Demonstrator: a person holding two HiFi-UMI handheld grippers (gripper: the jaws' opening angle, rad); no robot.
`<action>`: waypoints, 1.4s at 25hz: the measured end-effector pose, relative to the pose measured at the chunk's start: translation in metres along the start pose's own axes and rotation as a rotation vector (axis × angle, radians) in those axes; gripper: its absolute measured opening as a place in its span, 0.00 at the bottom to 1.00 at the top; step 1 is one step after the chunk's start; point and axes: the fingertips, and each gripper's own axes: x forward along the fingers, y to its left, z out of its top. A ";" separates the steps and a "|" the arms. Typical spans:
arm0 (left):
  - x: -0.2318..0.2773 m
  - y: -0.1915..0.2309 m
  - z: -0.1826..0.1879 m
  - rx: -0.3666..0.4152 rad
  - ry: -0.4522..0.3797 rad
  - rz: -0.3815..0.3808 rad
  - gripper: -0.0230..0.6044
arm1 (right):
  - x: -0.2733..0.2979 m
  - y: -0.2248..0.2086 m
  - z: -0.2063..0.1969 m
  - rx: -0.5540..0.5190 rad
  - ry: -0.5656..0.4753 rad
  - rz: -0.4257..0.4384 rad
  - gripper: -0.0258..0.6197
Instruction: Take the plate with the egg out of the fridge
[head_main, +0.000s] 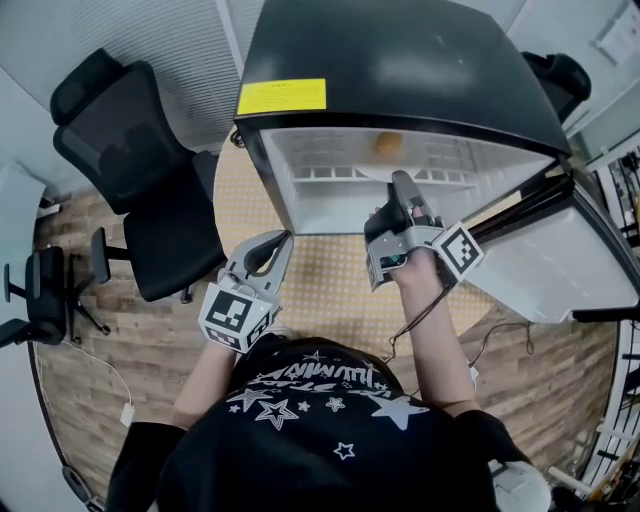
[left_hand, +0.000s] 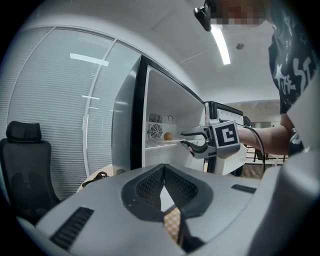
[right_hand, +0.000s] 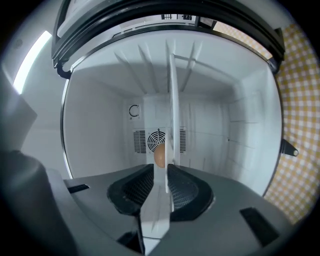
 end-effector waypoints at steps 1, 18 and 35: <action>0.000 0.000 -0.001 -0.001 0.000 0.001 0.05 | 0.000 -0.004 0.000 0.009 -0.007 -0.015 0.16; 0.006 -0.004 -0.007 -0.004 0.005 -0.045 0.05 | -0.023 -0.002 -0.001 0.021 -0.030 -0.001 0.10; -0.001 -0.002 -0.015 -0.021 0.010 -0.042 0.05 | -0.008 -0.015 0.009 -0.038 -0.049 -0.084 0.17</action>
